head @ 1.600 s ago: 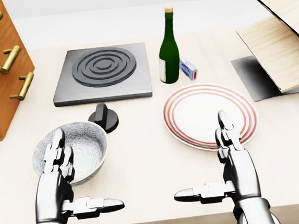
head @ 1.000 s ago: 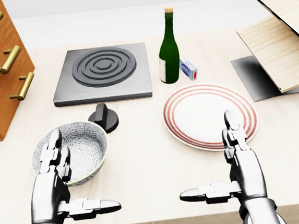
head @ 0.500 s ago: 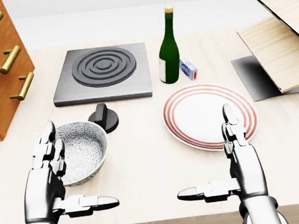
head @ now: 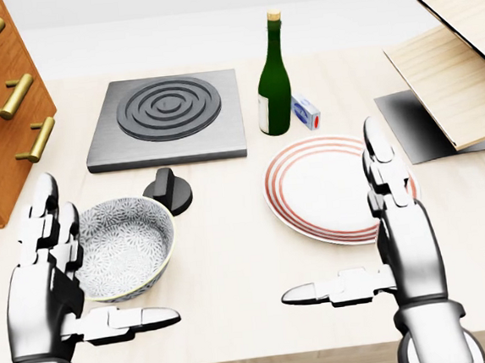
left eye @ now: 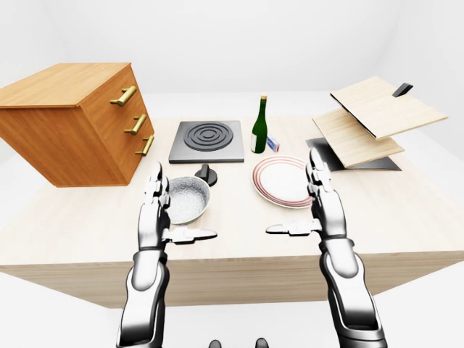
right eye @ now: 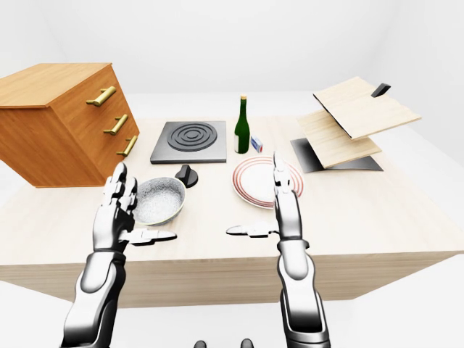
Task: Pick up the akita bowl and put it on the plate.
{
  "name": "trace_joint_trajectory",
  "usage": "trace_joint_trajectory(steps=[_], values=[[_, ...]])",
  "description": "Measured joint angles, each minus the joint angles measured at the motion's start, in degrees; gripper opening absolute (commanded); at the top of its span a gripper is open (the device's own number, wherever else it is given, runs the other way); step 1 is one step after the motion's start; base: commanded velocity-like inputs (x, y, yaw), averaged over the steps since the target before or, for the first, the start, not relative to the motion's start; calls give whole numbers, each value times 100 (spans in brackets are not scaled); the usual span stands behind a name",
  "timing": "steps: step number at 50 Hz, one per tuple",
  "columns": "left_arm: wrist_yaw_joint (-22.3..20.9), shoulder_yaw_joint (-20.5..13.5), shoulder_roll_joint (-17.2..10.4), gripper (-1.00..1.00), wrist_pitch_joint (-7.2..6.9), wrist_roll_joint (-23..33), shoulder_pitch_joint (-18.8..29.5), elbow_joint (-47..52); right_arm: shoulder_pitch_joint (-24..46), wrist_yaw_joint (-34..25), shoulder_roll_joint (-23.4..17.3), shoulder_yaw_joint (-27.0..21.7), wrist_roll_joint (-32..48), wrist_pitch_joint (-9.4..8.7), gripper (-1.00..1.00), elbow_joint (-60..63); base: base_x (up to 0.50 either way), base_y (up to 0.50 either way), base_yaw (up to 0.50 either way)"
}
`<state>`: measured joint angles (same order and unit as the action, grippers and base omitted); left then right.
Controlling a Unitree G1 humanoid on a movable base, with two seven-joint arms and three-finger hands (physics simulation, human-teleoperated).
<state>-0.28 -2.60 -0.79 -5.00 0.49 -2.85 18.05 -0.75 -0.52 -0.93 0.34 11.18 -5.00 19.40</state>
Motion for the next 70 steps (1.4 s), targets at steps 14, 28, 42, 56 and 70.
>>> trace_joint_trajectory(steps=[14,28,42,56,70], values=[[27,-47,-34,100,0,287,-44,748,245,-112,25,110,275,0,97,638,0,0,0],[-19,-87,-30,100,0,803,-16,1793,327,-109,39,135,369,0,97,888,0,0,0],[-4,-823,-86,100,0,674,14,2561,322,-56,38,125,362,0,97,743,0,0,0],[45,-1887,-151,100,0,286,-209,2141,259,44,63,98,229,0,97,565,0,0,0],[113,-2392,-149,100,0,116,-352,2065,245,109,52,64,117,0,97,469,0,0,0]])
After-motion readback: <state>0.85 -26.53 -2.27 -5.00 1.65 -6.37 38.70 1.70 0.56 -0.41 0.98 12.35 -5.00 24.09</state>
